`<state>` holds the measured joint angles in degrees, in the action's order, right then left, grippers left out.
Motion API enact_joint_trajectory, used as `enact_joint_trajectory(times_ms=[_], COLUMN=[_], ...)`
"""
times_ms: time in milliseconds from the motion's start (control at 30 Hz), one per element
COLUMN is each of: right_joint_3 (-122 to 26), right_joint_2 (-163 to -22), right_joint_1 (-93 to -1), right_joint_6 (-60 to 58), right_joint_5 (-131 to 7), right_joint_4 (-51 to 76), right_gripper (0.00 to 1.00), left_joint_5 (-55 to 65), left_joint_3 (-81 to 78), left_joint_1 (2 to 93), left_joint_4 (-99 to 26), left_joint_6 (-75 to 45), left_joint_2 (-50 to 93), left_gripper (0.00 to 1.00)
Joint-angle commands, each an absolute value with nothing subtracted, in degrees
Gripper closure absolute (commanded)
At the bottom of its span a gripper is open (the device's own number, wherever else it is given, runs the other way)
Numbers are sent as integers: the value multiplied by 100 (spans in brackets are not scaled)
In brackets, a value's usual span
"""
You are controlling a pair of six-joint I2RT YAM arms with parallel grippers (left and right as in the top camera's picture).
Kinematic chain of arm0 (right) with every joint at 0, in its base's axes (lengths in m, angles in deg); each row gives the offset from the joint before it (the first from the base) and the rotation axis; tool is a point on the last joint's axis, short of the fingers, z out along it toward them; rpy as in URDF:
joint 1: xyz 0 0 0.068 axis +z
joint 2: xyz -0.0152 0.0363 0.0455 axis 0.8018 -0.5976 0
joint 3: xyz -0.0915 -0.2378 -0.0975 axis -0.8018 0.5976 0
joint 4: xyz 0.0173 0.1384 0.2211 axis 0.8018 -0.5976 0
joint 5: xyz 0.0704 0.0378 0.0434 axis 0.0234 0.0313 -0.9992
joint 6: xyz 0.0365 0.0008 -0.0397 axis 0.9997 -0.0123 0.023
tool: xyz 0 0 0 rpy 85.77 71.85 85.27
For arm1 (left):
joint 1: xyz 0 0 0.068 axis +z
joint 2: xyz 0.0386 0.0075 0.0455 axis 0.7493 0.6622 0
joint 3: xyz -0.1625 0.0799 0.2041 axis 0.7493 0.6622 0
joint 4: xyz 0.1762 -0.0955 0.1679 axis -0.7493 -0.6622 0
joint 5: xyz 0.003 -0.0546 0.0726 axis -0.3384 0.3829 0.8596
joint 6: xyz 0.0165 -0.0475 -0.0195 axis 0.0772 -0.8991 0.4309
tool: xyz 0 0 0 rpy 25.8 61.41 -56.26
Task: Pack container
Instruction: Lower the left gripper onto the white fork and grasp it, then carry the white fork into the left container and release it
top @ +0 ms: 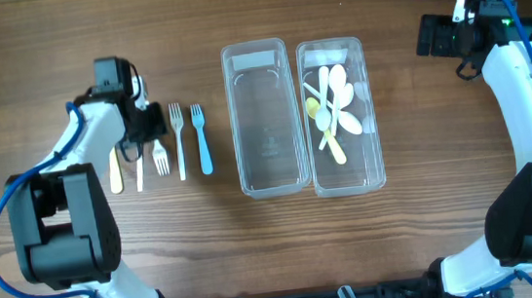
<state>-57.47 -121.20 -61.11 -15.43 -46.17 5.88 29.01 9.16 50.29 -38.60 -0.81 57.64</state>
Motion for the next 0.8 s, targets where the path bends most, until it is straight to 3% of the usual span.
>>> enact_joint_trajectory(times_ms=[0,233,300,500,767], right_joint_3=[-5849,-5849,-5849,-5849,-5849], right_joint_2=[-11991,-11991,-11991,-11991,-11991], right_joint_1=[-6087,-6087,-6087,-6087,-6087], right_joint_6=[-1480,-1480,-1480,-1480,-1482], right_joint_5=[-4536,-4536,-4536,-4538,-4536], right_joint_4=[603,603,603,603,603], right_gripper=[0,0,0,0,0], left_joint_5=[2851,2731,2230,947,488], left_joint_3=[212,-791,-1114,-1145,-1145], left_joint_1=[5003,4889,4664,4229,3420], left_joint_4=[-4131,-4988,-5342,-5229,-5132], left_joint_6=[-55,-59,-335,-1060,-1161], left_joint_2=[5559,5425,5425,5425,5425], left_gripper=[96,96,96,96,96])
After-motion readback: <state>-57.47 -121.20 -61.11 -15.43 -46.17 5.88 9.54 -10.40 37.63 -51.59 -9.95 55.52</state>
